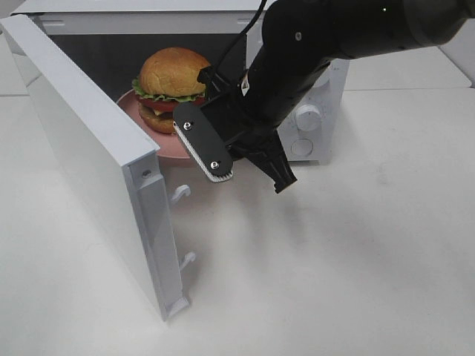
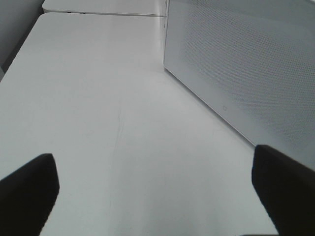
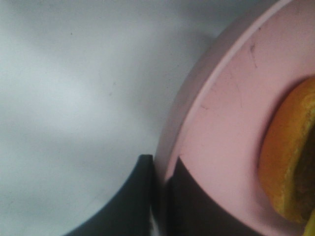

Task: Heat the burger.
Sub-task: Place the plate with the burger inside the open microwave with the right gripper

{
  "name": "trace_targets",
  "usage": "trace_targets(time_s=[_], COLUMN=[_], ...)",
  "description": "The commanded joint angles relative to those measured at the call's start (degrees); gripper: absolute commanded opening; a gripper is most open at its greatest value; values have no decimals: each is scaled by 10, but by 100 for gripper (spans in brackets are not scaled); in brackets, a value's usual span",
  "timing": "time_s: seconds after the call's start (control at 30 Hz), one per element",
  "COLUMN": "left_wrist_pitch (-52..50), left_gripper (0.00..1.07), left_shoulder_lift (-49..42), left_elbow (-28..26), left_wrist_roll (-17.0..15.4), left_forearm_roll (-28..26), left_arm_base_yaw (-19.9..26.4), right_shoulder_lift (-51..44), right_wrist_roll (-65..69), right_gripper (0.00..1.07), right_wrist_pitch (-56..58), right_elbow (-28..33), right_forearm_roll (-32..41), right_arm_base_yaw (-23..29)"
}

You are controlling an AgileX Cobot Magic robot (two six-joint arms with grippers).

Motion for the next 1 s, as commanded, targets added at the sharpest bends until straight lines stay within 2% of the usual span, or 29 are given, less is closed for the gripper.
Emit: trace_targets(time_s=[0.03,0.77,1.0], left_wrist_pitch=[-8,-8,-8], left_gripper=[100,100,100], left_shoulder_lift=[-14,-14,-14], left_elbow=[1,1,1], left_wrist_roll=[-2,-2,-2], left_forearm_roll=[-6,-6,-6], left_arm_base_yaw=[-3,-3,-3], right_shoulder_lift=[10,106,142], right_wrist_roll=[9,91,114], right_gripper=[0,0,0], right_wrist_pitch=[-16,10,29], right_elbow=[-36,-176,-230], right_forearm_roll=[-5,-38,-75], right_arm_base_yaw=[0,0,-1])
